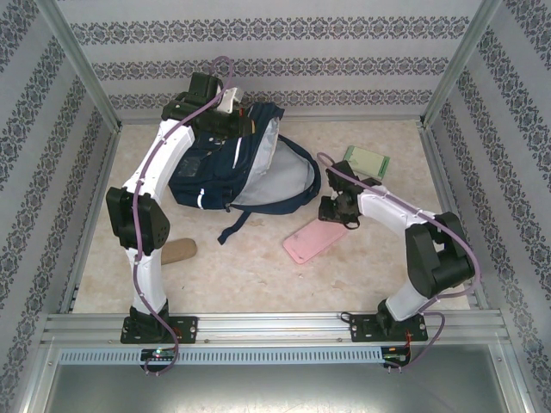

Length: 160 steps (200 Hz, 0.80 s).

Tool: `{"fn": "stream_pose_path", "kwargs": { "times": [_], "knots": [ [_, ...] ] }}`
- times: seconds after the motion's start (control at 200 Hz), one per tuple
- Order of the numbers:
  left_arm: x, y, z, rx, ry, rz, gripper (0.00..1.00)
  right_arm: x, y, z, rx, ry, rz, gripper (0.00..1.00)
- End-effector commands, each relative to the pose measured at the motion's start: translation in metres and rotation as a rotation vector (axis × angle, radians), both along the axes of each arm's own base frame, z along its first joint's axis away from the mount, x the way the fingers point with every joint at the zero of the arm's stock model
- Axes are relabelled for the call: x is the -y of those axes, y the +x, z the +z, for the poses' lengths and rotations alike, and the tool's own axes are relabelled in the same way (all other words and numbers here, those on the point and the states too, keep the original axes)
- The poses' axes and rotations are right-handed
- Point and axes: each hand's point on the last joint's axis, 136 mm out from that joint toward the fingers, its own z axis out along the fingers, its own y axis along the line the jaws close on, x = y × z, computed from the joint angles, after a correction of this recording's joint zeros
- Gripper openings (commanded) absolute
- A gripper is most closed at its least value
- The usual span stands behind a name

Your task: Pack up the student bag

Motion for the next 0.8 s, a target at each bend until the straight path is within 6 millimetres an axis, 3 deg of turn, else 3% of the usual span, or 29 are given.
{"fn": "stream_pose_path", "kwargs": {
  "times": [0.0, 0.18, 0.27, 0.535, 0.649, 0.794],
  "knots": [
    [0.001, 0.003, 0.029, 0.108, -0.023, -0.012, 0.00, -0.007, -0.003, 0.019, 0.011, -0.024, 0.044, 0.40],
    [0.002, 0.003, 0.025, 0.104, -0.028, -0.012, 0.00, -0.054, -0.018, 0.035, 0.053, 0.035, 0.085, 0.43],
    [0.003, 0.004, 0.025, 0.106, -0.029, -0.013, 0.00, -0.080, -0.024, 0.027, 0.031, 0.076, 0.107, 0.41],
    [0.001, 0.003, 0.022, 0.095, -0.023, -0.014, 0.00, -0.130, -0.029, -0.004, -0.042, 0.082, 0.167, 0.40],
    [0.001, 0.001, 0.021, 0.095, -0.017, -0.015, 0.00, -0.130, -0.043, -0.020, -0.095, 0.057, 0.180, 0.40],
    [0.000, 0.000, 0.022, 0.099, -0.010, -0.015, 0.00, -0.109, -0.068, -0.030, -0.134, 0.029, 0.165, 0.40]
  ]
}}
